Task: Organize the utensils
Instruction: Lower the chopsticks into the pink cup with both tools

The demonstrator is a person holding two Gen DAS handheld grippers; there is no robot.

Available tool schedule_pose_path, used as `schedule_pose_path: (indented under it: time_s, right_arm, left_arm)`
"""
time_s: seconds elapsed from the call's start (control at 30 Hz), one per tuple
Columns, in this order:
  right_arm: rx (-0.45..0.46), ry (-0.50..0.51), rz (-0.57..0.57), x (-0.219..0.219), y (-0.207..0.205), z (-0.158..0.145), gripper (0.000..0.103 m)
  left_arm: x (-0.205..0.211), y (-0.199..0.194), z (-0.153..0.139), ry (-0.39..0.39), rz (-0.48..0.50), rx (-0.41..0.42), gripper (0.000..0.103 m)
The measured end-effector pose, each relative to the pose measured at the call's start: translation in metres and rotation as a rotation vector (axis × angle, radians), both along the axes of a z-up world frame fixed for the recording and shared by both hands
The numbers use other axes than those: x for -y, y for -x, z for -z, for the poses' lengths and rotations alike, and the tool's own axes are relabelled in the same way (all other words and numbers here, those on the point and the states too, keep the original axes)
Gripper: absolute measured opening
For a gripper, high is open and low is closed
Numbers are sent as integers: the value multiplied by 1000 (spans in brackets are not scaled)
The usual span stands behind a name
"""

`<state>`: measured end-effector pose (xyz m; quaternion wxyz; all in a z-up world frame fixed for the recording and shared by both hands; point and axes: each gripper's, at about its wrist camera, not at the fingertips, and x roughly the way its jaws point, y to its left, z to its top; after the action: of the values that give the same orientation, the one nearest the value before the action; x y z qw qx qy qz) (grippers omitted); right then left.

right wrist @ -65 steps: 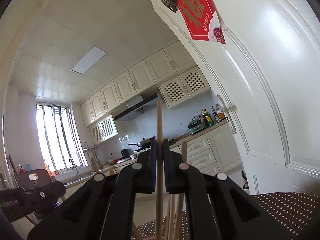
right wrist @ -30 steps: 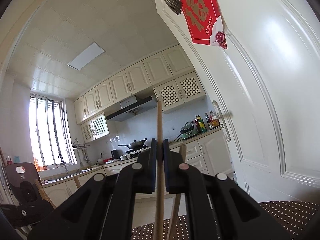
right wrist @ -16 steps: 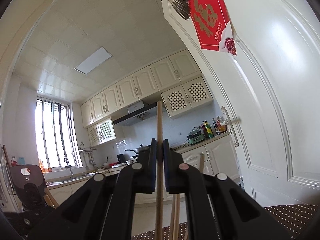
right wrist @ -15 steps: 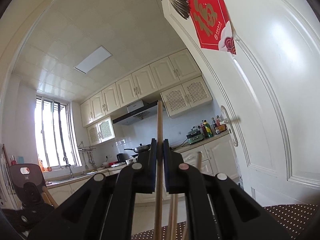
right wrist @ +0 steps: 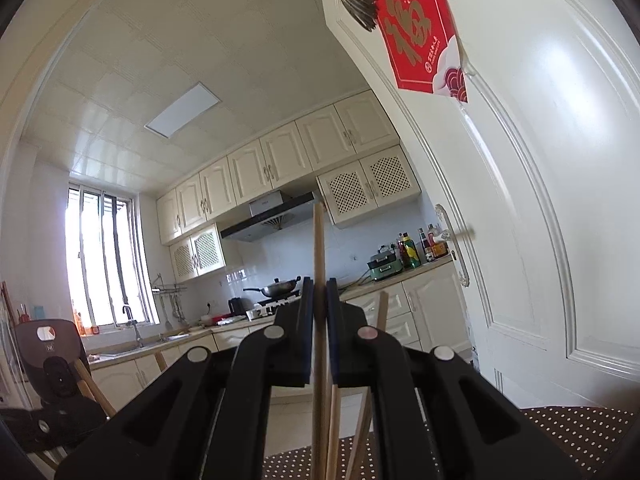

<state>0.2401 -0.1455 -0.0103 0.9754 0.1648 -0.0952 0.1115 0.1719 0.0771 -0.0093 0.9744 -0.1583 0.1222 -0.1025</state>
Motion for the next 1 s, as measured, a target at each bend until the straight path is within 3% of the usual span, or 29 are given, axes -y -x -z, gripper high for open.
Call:
schedule_pose_path:
  time_s: [0.13,0.37,0.47,0.63,0.77,1.0]
  right_arm:
    - [59,-11,-15,-3,7,-5,5]
    - [69,11,-51,-13,1,-12,5]
    - [25,28,-78,-13,-5,-10,5]
    - [-115,-37,-184,6,-23,-9,5]
    - [-156,-31,-228,17,-23,-17,5]
    - [-75,-49,-183,26,-5,-27,5]
  left_arm:
    - [0,1,0,-2,2,2,6]
    - [-6,6,-3,10,3,17,6]
    - [-8,5,-2,20,8,11,6]
    - [-9,7,-1,13,16,12,6]
    - [-8,6,0,14,23,6,6]
    - [-6,7,-1,9,23,11,6]
